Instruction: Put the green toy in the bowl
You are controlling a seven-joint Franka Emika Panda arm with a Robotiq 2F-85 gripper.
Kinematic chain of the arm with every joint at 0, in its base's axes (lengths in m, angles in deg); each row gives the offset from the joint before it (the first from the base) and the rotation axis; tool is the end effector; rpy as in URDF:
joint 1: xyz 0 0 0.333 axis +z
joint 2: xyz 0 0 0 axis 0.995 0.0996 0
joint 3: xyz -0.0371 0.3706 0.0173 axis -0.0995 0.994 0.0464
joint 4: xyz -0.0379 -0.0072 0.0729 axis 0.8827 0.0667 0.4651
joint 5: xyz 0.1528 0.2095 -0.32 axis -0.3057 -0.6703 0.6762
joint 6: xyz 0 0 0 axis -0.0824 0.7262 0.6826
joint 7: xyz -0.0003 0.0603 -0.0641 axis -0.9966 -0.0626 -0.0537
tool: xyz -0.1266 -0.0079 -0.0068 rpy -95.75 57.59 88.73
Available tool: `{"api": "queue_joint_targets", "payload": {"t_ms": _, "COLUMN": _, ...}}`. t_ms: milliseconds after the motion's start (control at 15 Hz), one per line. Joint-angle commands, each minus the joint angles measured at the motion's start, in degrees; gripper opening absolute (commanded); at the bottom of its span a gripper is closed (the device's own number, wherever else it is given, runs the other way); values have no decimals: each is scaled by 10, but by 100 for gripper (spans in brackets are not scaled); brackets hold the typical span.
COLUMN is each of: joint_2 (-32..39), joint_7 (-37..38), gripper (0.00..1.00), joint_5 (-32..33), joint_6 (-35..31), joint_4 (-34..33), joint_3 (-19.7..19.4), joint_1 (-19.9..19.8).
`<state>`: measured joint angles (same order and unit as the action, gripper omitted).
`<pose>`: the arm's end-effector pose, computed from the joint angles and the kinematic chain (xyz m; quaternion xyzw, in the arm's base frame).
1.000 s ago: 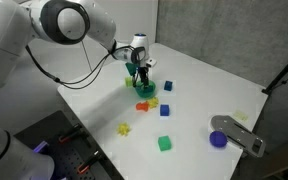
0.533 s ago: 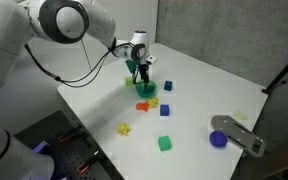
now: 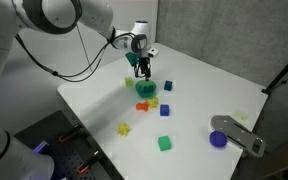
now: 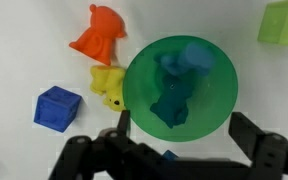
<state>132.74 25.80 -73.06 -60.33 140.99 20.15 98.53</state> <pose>0.7512 0.1043 0.1926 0.9695 -0.2406 0.0094 0.0464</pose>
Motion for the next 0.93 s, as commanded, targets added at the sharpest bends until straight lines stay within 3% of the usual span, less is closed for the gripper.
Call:
{"api": "queue_joint_targets", "payload": {"t_ms": 0, "joint_2": -82, "joint_7": -29, "gripper": 100, "joint_5": 10, "joint_6": -4, "joint_4": 96, "joint_3": 9, "joint_1": -13}}
{"api": "queue_joint_targets", "payload": {"t_ms": 533, "joint_2": -264, "joint_7": -55, "gripper": 100, "joint_5": 31, "joint_6": -19, "joint_4": 311, "joint_3": 11, "joint_1": -19}}
{"api": "queue_joint_targets", "payload": {"t_ms": 867, "joint_2": -385, "joint_7": -92, "gripper": 100, "joint_5": 32, "joint_6": -22, "joint_4": 435, "joint_3": 27, "joint_1": -43}}
